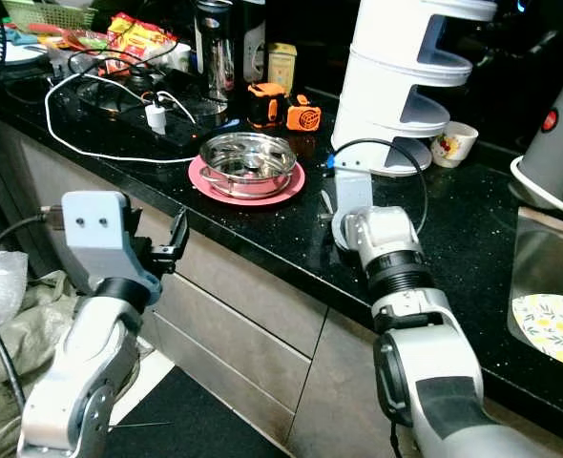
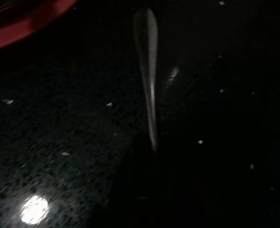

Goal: Kitchen organization

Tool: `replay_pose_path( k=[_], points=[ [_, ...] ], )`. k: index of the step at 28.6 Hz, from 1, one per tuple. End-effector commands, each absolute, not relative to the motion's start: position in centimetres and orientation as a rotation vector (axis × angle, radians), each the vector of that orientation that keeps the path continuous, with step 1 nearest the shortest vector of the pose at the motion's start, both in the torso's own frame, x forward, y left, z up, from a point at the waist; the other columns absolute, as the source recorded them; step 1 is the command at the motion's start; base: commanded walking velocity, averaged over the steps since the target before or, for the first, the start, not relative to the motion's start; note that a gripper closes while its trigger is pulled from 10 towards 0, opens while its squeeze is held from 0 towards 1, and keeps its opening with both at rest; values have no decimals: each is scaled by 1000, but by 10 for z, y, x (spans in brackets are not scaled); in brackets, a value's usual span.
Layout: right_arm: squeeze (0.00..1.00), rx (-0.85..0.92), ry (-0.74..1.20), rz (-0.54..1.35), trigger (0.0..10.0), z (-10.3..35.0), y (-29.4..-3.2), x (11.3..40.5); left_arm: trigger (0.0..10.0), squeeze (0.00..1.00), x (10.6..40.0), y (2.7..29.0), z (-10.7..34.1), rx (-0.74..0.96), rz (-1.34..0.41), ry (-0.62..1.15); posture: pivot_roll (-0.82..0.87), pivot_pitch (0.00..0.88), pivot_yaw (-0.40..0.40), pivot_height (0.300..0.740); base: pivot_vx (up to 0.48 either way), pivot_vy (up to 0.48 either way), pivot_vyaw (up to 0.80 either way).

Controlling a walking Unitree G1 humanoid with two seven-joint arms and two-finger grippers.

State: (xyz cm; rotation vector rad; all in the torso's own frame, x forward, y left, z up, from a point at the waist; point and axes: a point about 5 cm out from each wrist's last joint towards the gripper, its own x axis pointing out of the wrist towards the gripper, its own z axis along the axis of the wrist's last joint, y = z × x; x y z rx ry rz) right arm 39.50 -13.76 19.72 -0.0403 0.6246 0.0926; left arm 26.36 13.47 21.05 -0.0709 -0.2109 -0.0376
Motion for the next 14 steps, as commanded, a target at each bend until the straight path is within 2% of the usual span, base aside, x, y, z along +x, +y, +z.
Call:
replay_pose_path(
  k=[1,8,10,12,14],
  points=[
    [0,-5,767,91,0,171,-142,386,10000,0,262,134,208,-86,-34,-197,30,0,-137,740,0,0,0],
    [0,30,795,119,0,166,-140,383,10000,0,262,134,211,-86,-37,-201,34,0,-132,740,0,0,0],
    [0,69,764,108,0,167,-142,385,10000,0,263,135,211,-86,-36,-203,35,0,-132,740,0,0,0],
    [0,193,641,62,0,176,-151,391,10000,0,263,135,213,-85,-37,-206,37,0,-131,740,0,0,0],
    [0,197,638,61,0,176,-151,392,10000,0,263,135,213,-85,-37,-207,37,0,-131,740,0,0,0]
  ],
)
